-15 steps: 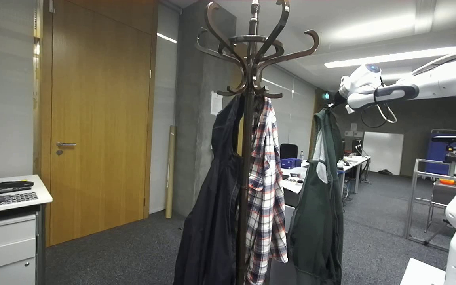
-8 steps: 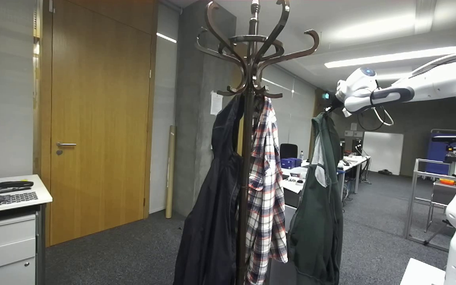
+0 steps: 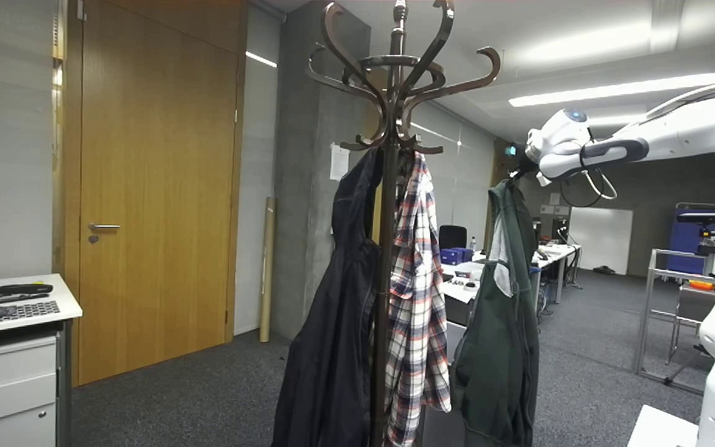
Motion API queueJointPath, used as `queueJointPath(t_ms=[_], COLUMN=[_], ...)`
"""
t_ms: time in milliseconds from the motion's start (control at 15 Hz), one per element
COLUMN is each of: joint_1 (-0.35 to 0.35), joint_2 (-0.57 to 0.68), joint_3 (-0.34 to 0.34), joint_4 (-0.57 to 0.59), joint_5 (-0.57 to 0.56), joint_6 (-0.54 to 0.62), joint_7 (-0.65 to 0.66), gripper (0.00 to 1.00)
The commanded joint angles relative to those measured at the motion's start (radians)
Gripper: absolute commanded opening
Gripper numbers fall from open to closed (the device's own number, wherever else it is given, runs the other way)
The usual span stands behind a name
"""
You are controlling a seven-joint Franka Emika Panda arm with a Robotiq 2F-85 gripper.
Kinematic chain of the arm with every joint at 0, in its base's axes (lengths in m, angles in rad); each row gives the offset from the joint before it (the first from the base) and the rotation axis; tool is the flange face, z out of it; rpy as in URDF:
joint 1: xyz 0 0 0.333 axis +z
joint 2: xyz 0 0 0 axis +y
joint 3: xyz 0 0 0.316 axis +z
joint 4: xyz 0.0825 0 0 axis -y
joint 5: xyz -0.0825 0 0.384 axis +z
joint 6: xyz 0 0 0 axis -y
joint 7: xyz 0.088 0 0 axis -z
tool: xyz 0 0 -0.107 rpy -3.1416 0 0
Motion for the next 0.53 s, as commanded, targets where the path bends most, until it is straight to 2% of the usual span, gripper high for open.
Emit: queueJointPath(t_ms=[0, 133, 467], joint_1=[-0.003, -0.027, -0.035], joint_2=[0.051, 0.090, 0.184], joint_3=[-0.016, -0.006, -0.016], joint_4=[0.031, 0.043, 0.075], joint_5=[-0.031, -0.035, -0.028], joint_6=[0.073, 0.116, 0.166], joint_7=[0.063, 0.104, 0.169], gripper=[0.01, 0.01, 0.01])
